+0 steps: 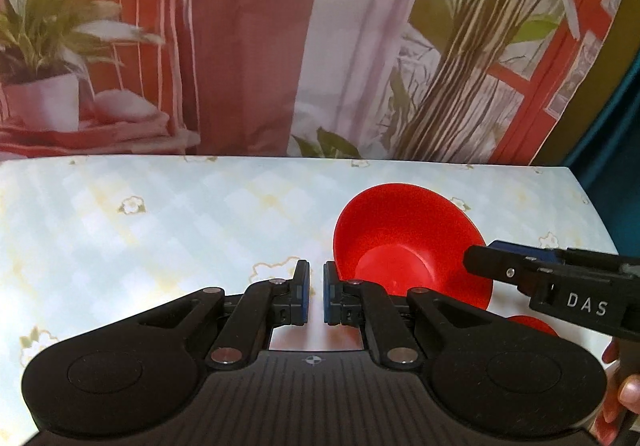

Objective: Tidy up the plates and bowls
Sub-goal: 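Move the right gripper to the nested red bowls and grasp their rim, then lift the nested red bowls with the right gripper and carry toward the green plates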

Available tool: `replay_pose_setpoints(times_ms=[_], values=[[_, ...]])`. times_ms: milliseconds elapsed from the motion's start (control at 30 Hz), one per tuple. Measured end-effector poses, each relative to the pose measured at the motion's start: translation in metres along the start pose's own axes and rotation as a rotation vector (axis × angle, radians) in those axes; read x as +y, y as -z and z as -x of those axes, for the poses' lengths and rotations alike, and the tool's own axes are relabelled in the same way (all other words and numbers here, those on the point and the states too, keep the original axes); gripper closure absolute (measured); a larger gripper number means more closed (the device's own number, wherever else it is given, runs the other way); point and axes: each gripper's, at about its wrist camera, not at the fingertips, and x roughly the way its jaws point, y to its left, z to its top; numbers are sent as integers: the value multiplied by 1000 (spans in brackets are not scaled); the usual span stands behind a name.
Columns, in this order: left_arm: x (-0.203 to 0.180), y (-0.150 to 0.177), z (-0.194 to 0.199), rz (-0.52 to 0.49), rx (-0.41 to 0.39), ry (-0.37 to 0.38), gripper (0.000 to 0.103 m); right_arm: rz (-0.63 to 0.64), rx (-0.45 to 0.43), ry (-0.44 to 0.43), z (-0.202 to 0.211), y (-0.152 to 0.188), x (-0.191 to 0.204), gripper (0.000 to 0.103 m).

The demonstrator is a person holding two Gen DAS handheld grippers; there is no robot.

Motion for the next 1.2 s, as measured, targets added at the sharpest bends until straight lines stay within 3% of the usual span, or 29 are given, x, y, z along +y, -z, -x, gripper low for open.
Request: replay_pose_setpoints(times_ms=[100, 267, 500, 667, 833, 900, 1000, 1200], values=[[2, 1, -3, 15, 4, 6, 95, -11, 11, 5, -4, 1, -2, 78], [14, -1, -2, 113, -1, 61, 96, -37, 19, 0, -8, 4, -9, 91], [21, -4, 0, 179, 7, 104, 95, -40, 18, -6, -10, 4, -8, 94], [18, -4, -3, 156, 22, 83, 95, -38, 19, -7, -11, 4, -7, 94], [24, -3, -10, 234, 62, 122, 95, -34, 17, -12, -12, 3, -7, 94], [27, -4, -7, 249, 50, 122, 89, -28, 18, -11, -12, 3, -7, 94], [32, -5, 0, 268, 25, 96, 62, -32, 19, -9, -12, 4, -9, 94], [39, -10, 12, 287, -19, 130, 60, -37, 16, -6, -11, 5, -12, 95]])
